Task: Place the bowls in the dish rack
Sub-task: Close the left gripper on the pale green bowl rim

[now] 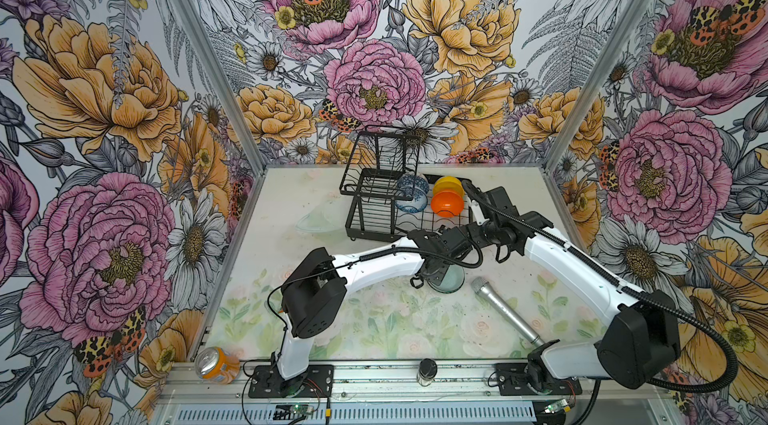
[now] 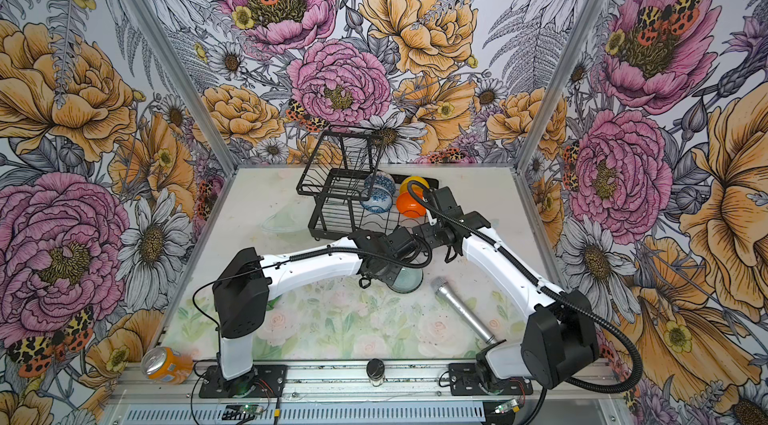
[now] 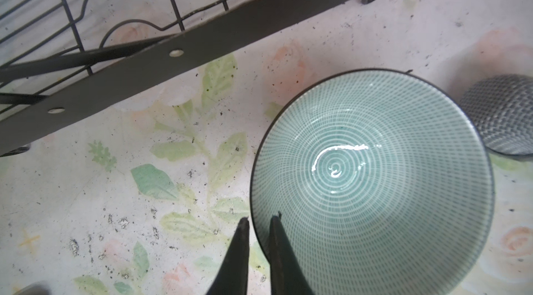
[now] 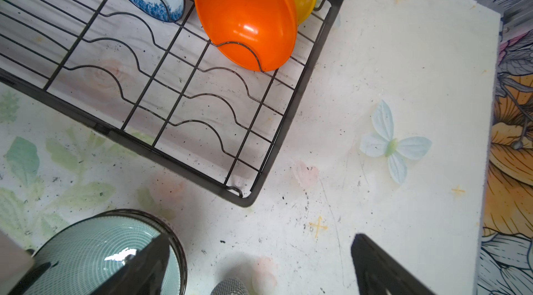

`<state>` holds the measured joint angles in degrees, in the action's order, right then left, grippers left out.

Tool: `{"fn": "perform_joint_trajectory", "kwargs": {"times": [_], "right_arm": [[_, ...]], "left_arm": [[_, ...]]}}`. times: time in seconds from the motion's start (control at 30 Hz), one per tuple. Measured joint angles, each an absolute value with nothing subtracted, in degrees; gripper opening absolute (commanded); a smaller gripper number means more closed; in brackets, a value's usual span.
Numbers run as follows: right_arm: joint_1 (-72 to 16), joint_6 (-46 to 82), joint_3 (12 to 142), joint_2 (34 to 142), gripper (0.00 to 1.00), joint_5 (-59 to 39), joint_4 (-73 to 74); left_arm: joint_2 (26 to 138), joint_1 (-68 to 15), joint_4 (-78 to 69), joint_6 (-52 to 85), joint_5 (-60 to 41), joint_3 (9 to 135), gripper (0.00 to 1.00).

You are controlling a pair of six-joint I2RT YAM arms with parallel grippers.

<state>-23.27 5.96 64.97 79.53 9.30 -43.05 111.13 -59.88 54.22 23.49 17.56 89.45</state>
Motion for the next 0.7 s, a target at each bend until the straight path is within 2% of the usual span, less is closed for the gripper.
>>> {"fn": "perform_joint_trajectory", "kwargs": {"times": [0.17,0.47,0.53,0.7], "right_arm": [[-23.2,5.9,65.0,79.5,1.0,9.3,-43.0],[-22.9,5.9,64.7,79.5,0.99,9.3,-43.0],[-22.8,5.7,64.6,79.5,0.99,9.3,-43.0],[-22.8,5.5,64.5,79.5,1.0,9.3,-43.0]], "left_arm": [[111.2,-59.9,54.2,23.6,17.5,89.5,0.28],[112.2,-59.8,54.1,23.5,15.8,89.5,0.28],[112.4,-59.8,54.0,23.5,15.5,89.5,0.26],[112.4,-59.8,53.8,23.7,15.3,89.5,0.14]]}}
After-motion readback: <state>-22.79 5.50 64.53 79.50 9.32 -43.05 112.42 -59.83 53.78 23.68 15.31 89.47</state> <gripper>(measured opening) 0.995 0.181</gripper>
